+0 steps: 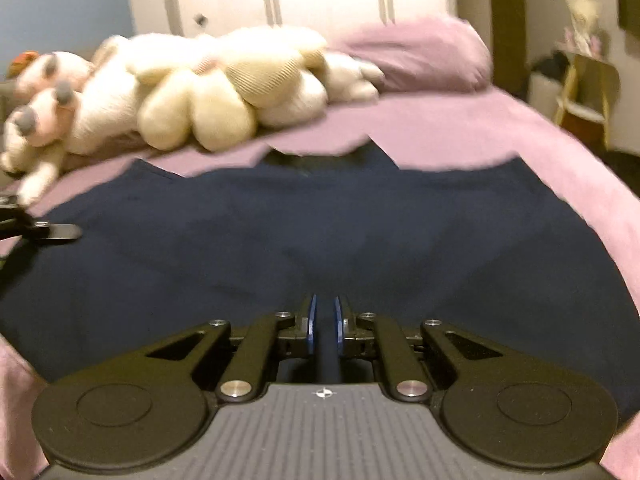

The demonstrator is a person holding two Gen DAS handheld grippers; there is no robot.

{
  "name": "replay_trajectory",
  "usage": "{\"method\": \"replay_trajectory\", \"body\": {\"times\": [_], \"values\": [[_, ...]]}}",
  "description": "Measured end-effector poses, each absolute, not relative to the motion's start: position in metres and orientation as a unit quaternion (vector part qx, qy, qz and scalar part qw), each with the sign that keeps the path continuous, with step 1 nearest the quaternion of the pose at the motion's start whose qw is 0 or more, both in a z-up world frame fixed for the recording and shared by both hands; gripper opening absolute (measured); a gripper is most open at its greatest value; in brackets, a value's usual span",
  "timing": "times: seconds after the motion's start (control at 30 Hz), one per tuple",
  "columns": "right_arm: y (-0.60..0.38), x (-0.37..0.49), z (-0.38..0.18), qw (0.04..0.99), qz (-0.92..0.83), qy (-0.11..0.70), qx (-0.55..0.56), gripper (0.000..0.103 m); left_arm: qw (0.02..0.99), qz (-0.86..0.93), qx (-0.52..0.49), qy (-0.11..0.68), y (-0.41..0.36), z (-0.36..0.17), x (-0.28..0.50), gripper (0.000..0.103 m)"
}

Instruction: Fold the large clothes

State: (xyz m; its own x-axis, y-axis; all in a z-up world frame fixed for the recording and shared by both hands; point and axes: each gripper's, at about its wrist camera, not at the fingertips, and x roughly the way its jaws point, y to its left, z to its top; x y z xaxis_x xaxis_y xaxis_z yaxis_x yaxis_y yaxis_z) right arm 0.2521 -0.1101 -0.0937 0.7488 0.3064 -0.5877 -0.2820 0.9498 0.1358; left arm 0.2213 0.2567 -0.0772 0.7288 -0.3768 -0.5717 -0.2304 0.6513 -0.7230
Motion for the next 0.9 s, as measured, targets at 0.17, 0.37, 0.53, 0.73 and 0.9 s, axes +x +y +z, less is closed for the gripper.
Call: {"method": "replay_trajectory", "body": {"times": [0.17,0.37,0.53,0.73,0.9], "values": [[-0.094,0.262,-0.13,0.909,0.172,0.377,0.038,0.009,0.828,-0.057,-0.417,0.37,0.247,-0.063,0.226,0.036],[-0.118,0.274,-0.12,0.892,0.196,0.393,0.104,0.008,0.828,-0.077,-0.418,0.365,0.22,-0.021,0.238,0.035],[-0.167,0.257,-0.101,0.906,0.159,0.361,0.155,0.009,0.836,-0.106,-0.393,0.369,0.165,0.014,0.255,0.035],[-0.219,0.257,-0.122,0.887,0.128,0.383,0.225,0.007,0.839,-0.168,-0.348,0.383,0.057,0.025,0.292,0.035],[-0.251,0.245,-0.116,0.894,0.118,0.355,0.247,0.007,0.844,-0.19,-0.279,0.418,-0.033,-0.017,0.323,0.035]]}}
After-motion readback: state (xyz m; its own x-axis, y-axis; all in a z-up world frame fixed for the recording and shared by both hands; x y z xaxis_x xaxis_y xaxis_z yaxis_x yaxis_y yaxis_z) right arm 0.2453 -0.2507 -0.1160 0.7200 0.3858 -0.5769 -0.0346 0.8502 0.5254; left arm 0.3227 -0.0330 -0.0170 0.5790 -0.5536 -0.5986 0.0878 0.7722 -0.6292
